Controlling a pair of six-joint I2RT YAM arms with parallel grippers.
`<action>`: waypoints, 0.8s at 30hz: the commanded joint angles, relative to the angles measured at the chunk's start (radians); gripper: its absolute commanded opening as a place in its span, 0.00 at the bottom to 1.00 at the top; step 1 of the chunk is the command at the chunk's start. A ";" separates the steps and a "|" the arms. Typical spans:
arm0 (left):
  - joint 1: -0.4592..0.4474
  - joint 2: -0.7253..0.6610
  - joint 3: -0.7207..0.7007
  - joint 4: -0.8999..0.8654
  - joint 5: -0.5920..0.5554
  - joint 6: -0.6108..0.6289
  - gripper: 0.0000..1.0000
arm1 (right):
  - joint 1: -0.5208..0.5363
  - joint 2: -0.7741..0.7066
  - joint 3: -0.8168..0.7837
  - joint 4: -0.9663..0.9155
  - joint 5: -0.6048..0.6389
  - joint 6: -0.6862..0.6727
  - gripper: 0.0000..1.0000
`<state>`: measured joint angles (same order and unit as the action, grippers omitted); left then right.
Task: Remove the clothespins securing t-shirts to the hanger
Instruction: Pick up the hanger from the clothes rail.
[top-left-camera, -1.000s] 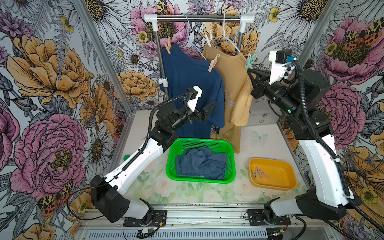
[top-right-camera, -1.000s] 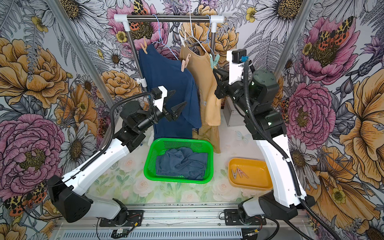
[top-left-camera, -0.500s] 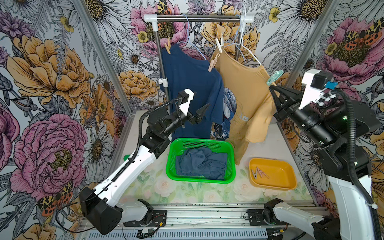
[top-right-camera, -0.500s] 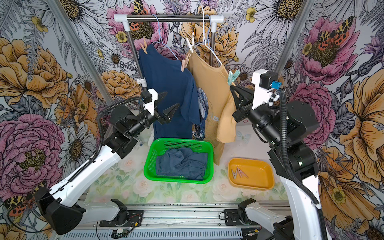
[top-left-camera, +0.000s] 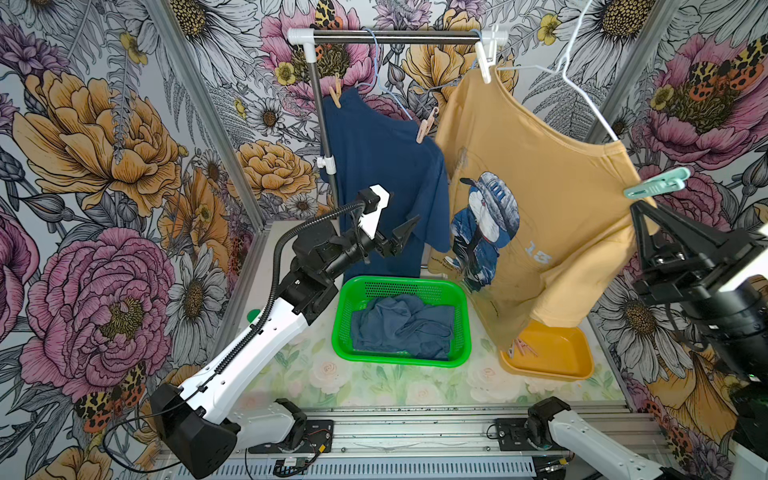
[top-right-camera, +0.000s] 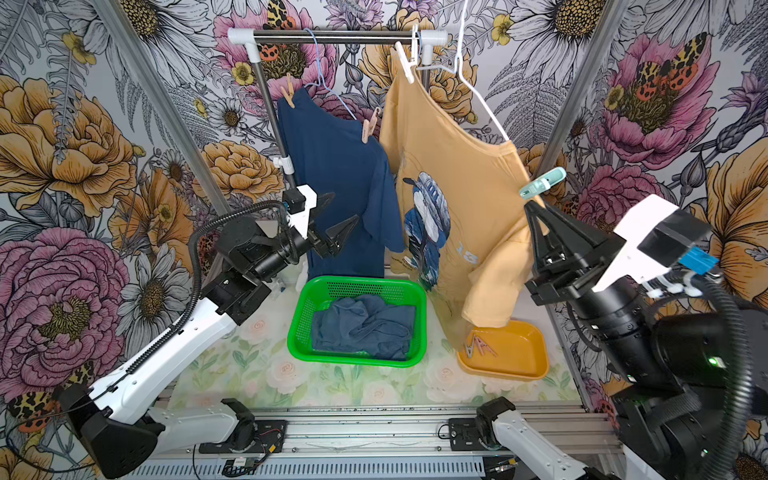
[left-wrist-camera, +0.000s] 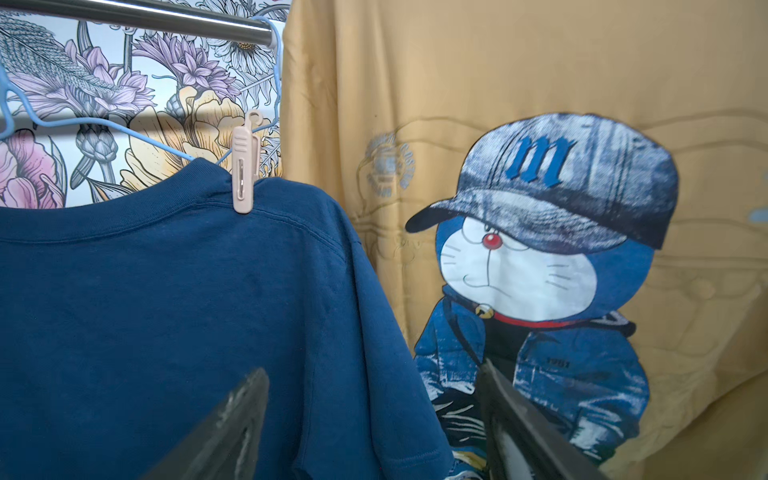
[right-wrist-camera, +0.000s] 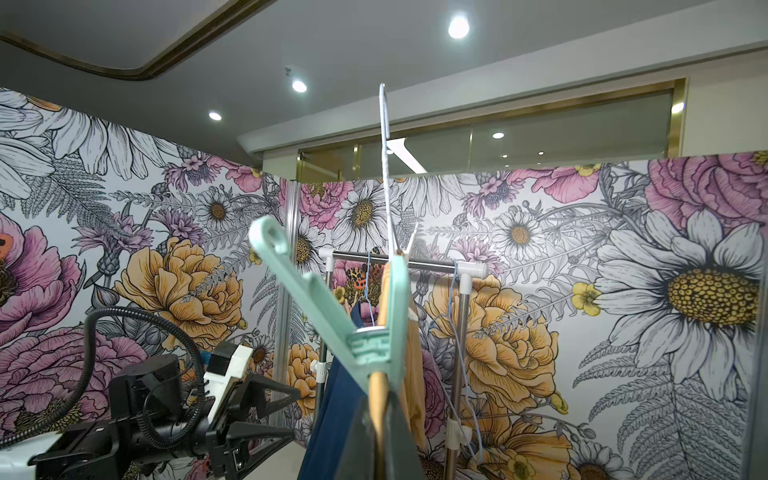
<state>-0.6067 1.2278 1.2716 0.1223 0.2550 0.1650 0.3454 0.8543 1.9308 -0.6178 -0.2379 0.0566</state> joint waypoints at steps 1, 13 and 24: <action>-0.004 -0.032 -0.021 -0.046 -0.030 0.017 0.80 | 0.010 0.006 0.121 0.009 -0.028 -0.032 0.00; 0.031 -0.121 -0.067 -0.122 -0.058 0.022 0.80 | 0.075 0.126 0.274 -0.019 -0.110 -0.023 0.00; 0.119 -0.281 -0.196 -0.187 -0.084 0.004 0.80 | 0.076 0.323 0.294 0.055 -0.256 0.027 0.00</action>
<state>-0.5133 0.9836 1.1015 -0.0257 0.1951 0.1738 0.4137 1.1648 2.2143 -0.6544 -0.4335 0.0547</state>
